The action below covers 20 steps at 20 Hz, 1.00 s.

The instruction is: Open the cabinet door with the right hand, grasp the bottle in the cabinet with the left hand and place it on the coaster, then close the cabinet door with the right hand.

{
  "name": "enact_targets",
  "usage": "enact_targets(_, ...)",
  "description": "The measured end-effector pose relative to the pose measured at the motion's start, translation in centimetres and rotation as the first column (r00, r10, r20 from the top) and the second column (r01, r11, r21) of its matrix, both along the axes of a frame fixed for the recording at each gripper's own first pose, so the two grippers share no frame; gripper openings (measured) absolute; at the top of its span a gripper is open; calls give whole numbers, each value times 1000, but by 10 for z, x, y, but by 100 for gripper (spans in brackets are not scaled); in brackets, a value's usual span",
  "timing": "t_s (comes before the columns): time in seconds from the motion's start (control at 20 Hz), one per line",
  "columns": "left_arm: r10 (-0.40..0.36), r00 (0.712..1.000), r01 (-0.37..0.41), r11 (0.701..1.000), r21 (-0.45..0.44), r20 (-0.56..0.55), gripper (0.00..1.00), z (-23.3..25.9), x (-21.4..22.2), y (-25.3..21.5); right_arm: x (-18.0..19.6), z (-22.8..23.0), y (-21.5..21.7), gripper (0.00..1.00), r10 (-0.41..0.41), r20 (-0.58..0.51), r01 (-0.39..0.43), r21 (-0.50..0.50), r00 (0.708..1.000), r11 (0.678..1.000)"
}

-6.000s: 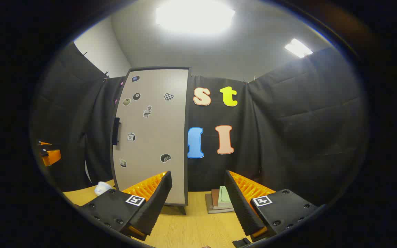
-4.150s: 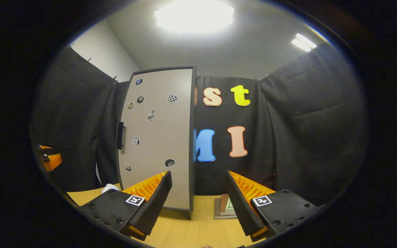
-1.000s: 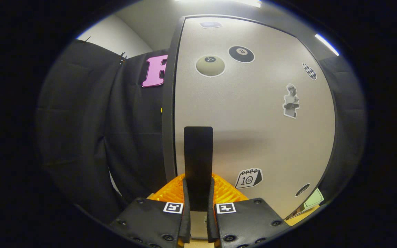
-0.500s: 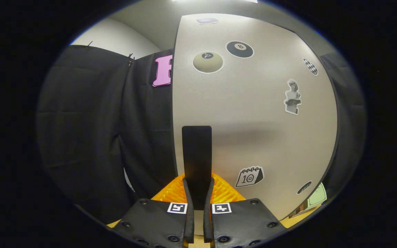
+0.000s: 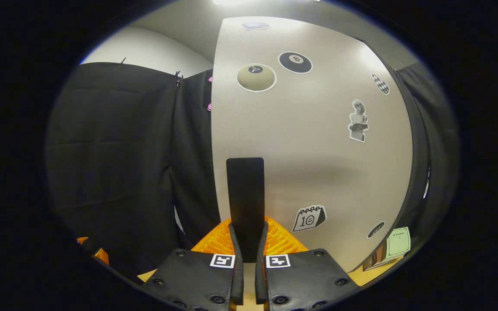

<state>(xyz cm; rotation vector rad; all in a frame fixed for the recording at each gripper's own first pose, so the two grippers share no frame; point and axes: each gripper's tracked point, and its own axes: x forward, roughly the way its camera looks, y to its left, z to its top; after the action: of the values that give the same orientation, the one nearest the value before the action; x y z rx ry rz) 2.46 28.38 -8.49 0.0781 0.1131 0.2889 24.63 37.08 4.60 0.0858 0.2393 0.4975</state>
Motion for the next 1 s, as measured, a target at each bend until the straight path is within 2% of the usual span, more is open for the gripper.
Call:
enact_targets(0.25, -38, 999, 38, 999, 7, -4, 80, 15, -10, -37, -3, -1, -9, 10, 40, -6, -40, 5, 999, 999)
enact_targets(0.3, -45, 999, 45, 999, 8, -6, 80, 14, -15, -44, -4, -1, -10, 12, 47, -5, -47, 3, 999, 999)
enact_targets(0.85, -97, 995, 97, 995, 18, 5, 81, 34, -28, -102, -13, -1, -33, 12, 159, -26, -159, 8, 987, 987)
enact_targets(1.0, -130, 991, 130, 991, 23, 8, 80, 42, -25, -132, -17, -1, -43, 12, 183, -25, -183, 10, 983, 983)
